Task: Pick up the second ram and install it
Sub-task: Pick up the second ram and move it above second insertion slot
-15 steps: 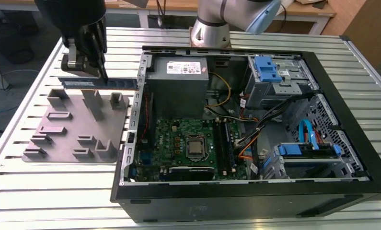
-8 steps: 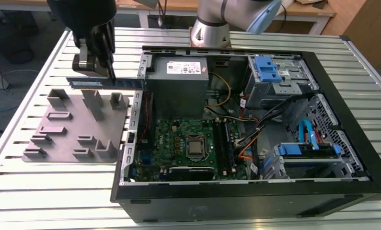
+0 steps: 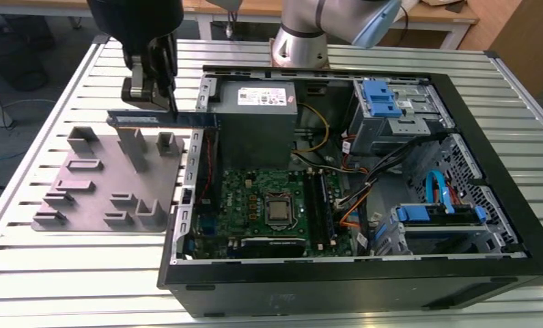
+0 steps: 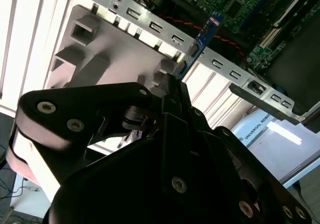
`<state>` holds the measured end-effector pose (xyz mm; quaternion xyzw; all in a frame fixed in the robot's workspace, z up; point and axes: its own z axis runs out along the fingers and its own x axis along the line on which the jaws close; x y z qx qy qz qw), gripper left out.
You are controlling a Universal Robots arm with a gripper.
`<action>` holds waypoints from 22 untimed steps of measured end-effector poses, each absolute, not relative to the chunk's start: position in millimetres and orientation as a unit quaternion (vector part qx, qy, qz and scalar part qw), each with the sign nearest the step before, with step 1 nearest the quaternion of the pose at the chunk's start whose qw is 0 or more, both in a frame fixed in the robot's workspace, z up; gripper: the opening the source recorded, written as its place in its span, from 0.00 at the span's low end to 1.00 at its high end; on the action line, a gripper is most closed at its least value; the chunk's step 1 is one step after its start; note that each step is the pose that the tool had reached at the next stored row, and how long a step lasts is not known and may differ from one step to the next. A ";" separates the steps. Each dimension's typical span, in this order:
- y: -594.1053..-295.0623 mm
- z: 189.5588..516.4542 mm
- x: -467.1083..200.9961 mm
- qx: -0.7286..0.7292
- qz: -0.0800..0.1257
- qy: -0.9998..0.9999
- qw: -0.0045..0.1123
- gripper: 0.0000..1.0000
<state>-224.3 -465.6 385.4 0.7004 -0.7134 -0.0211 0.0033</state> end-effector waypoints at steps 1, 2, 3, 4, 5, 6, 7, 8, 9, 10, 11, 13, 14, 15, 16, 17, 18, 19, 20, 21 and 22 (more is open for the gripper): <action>-465.6 385.4 -222.5 0.700 -0.021 -0.713 0.003 0.14; -465.6 385.3 -220.9 0.700 -0.021 -0.713 0.003 0.14; -465.6 385.3 -218.9 0.700 -0.021 -0.713 0.003 0.14; -465.6 385.2 -216.9 0.700 -0.021 -0.713 0.003 0.14; -465.5 385.2 -214.8 0.700 -0.021 -0.713 0.004 0.14; -465.5 385.1 -212.9 0.700 -0.021 -0.713 0.004 0.14; -465.5 385.1 -211.0 0.700 -0.021 -0.713 0.004 0.14; -465.5 385.0 -208.7 0.700 -0.021 -0.713 0.004 0.14; -465.5 384.9 -205.6 0.700 -0.021 -0.713 0.004 0.14; -465.4 384.7 -202.6 0.700 -0.021 -0.713 0.004 0.14; -465.4 384.5 -199.7 0.700 -0.021 -0.713 0.004 0.14; -465.3 384.0 -193.6 0.700 -0.021 -0.713 0.004 0.14; -465.3 383.6 -190.2 0.700 -0.021 -0.713 0.004 0.14; -465.3 383.3 -187.0 0.700 -0.021 -0.713 0.004 0.14; -465.3 383.1 -183.6 0.700 -0.021 -0.713 0.004 0.14; -465.3 382.8 -180.7 0.700 -0.021 -0.713 0.004 0.14; -465.3 382.6 -177.9 0.700 -0.021 -0.713 0.004 0.14; -465.3 382.4 -174.9 0.700 -0.021 -0.713 0.004 0.14; -465.3 382.2 -171.8 0.700 -0.021 -0.713 0.004 0.14; -465.3 382.0 -168.7 0.700 -0.021 -0.713 0.004 0.14; -465.2 381.8 -165.2 0.700 -0.021 -0.713 0.004 0.14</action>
